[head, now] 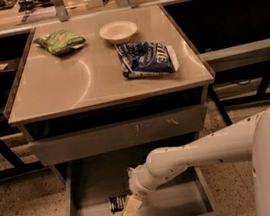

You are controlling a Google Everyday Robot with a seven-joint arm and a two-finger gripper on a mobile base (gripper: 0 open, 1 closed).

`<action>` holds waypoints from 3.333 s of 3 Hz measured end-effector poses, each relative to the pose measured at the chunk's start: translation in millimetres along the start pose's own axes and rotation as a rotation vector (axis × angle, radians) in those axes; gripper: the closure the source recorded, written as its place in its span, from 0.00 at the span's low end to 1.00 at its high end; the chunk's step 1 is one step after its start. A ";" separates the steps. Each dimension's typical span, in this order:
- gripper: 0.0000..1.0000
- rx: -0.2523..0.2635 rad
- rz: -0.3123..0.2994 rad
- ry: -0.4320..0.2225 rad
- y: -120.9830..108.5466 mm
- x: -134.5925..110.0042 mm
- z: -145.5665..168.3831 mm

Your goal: Pick rxbar chocolate from middle drawer and place on counter

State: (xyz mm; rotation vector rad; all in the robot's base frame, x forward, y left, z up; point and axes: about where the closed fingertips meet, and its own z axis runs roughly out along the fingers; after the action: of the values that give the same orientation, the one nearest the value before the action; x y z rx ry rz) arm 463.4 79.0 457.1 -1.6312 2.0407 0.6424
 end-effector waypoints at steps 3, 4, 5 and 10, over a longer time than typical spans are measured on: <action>0.00 -0.007 -0.025 -0.065 -17.9 21.9 63.2; 0.00 -0.036 0.009 -0.072 -15.3 40.0 93.5; 0.00 -0.037 0.011 -0.072 -14.6 40.6 94.4; 1.00 -0.038 0.011 -0.072 -14.5 40.5 94.4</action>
Offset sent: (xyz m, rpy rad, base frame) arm 0.0251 0.0212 -0.0676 0.0834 -0.0578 0.0199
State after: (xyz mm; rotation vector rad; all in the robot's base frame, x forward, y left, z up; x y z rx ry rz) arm 474.7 102.5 356.6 -1.5955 1.9986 0.7369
